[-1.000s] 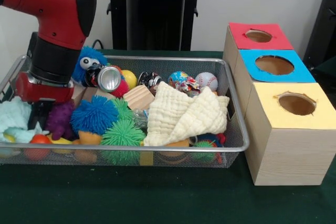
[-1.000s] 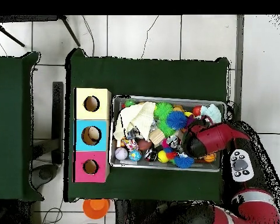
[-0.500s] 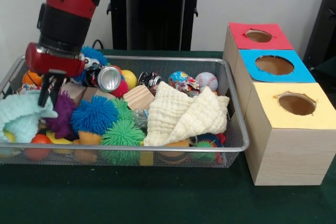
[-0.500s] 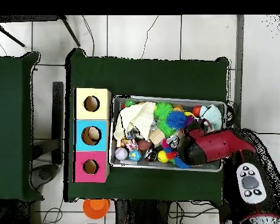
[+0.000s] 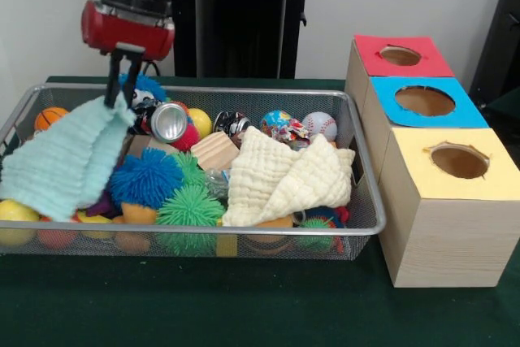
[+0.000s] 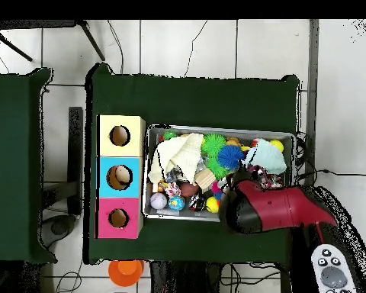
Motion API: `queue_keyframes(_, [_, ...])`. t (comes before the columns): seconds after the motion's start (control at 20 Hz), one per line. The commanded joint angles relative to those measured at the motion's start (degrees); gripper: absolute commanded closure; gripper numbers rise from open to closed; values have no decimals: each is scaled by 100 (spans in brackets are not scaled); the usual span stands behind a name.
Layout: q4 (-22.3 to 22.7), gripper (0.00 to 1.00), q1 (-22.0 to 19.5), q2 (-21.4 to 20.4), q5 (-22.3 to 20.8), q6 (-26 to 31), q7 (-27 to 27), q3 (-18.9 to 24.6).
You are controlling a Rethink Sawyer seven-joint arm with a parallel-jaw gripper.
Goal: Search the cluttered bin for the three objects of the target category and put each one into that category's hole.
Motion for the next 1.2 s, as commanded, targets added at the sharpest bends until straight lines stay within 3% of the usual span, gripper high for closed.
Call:
queue_keyframes(0.05, [1440,100,-222,-659,948,688,94,1089])
queue_keyframes(0.35, [2141,100,-694,-1017,1805,383,318,2062])
queue_keyframes(0.5, [2329,100,-723,-1151,2094,259,460,2340])
queue_keyframes(0.9, [2470,100,-452,-1193,2315,-289,837,2414])
queue_keyframes(1.2, [2593,100,-536,-1194,2492,-572,928,2761])
